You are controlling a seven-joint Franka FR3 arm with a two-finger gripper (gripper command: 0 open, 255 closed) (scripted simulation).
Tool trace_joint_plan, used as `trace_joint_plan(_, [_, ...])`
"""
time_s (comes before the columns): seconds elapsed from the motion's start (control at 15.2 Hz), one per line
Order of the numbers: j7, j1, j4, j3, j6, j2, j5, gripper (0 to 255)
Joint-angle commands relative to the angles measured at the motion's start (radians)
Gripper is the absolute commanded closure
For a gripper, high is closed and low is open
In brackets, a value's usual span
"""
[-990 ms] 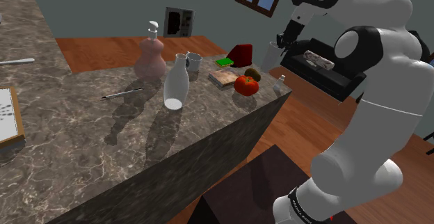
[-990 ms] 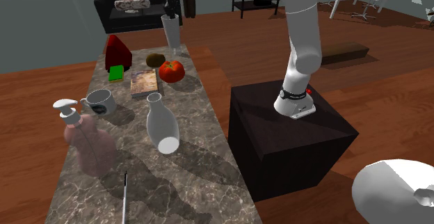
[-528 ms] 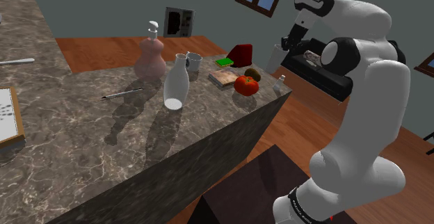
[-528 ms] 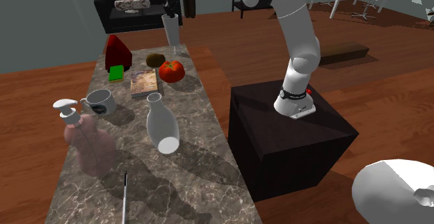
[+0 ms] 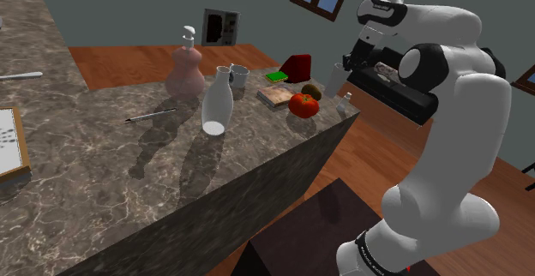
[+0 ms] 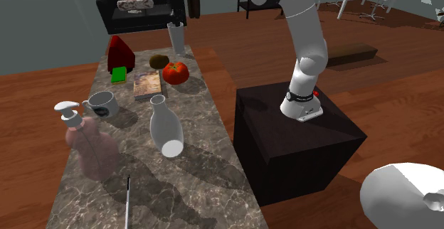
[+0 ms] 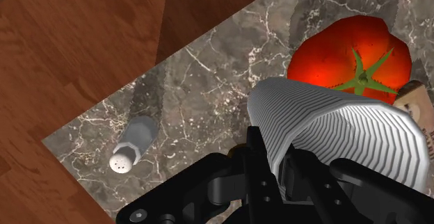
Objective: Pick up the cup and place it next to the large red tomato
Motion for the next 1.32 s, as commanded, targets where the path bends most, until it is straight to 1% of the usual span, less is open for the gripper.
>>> trace_joint_plan(0.0, [-0.003,0.003,-0.037,0.000,0.033,-0.004,0.000,255])
trace_joint_plan(0.66, [-0.015,0.011,-0.171,0.002,0.166,-0.004,0.003,255])
trace_joint_plan(1.12, [-0.024,0.014,-0.240,0.004,0.251,0.012,0.008,255])
trace_joint_plan(1.25, [-0.025,0.014,-0.247,0.005,0.261,0.015,0.009,255])
